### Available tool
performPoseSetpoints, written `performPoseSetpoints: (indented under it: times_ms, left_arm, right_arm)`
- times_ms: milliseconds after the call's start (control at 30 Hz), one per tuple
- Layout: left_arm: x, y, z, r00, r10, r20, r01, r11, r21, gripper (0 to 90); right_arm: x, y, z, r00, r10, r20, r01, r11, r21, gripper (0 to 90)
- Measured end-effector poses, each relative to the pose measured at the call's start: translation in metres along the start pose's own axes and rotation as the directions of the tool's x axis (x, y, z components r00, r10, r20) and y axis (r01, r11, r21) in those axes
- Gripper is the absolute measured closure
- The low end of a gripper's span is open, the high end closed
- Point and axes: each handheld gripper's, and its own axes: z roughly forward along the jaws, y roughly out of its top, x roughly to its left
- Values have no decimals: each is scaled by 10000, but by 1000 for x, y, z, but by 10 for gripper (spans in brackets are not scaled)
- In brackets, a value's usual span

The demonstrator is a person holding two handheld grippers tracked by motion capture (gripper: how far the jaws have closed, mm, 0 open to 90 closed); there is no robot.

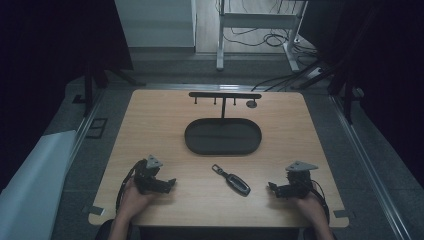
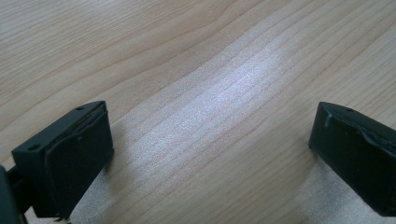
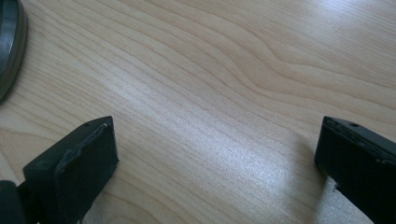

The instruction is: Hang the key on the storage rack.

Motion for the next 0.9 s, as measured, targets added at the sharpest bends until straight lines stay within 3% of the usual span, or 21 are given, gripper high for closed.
performPoseSetpoints:
  times_ms: [467, 900]
  left_arm:
    - [0, 0, 0, 10000, 13, 14, -13, 10000, -14, 0]
    - [1, 1, 1, 9999, 95, 54, -95, 10000, 3, 0]
  right_arm:
    - [0, 2, 1, 10000, 21, 20, -21, 10000, 54, 0]
    - [1, 5, -2, 9996, 87, -283, -77, 9994, 352, 0]
